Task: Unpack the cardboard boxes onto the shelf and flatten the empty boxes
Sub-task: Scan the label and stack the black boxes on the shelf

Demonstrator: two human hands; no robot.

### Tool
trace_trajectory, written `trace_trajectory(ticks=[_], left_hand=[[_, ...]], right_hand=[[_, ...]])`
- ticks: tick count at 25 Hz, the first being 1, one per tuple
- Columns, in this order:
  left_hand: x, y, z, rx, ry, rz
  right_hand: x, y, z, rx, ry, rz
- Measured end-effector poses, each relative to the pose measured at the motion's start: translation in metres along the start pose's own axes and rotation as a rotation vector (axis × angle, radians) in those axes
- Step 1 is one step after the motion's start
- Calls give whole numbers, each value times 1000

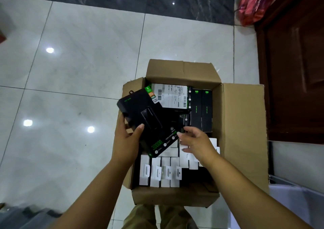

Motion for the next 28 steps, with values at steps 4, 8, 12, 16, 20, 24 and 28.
trace_trajectory(ticks=[4, 8, 12, 16, 20, 24, 28], left_hand=[[-12, 7, 15, -11, -75, 46], [-16, 21, 33, -10, -110, 63], [-13, 37, 51, 32, -90, 150], [-12, 46, 59, 33, -81, 165], [-10, 45, 58, 32, -90, 159], [-11, 43, 55, 26, -101, 138], [-13, 41, 51, -3, -90, 90]], right_hand=[[-14, 0, 34, -18, -103, -68], [-30, 4, 71, -27, -232, -87], [-42, 14, 107, -68, -321, -248], [-45, 24, 133, -34, -372, -456], [-36, 25, 151, 7, -302, -468], [-41, 29, 152, -46, -345, -263], [-43, 34, 141, -152, -379, -174]])
Point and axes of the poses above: each hand's wrist, its own z-axis towards the middle knuckle, its own x-axis out of the palm, y = z × x, the point moved 7 cm from there along z, towards the middle knuckle, and after that the axes turned 2 degrees about y, right-handed, at the moved point
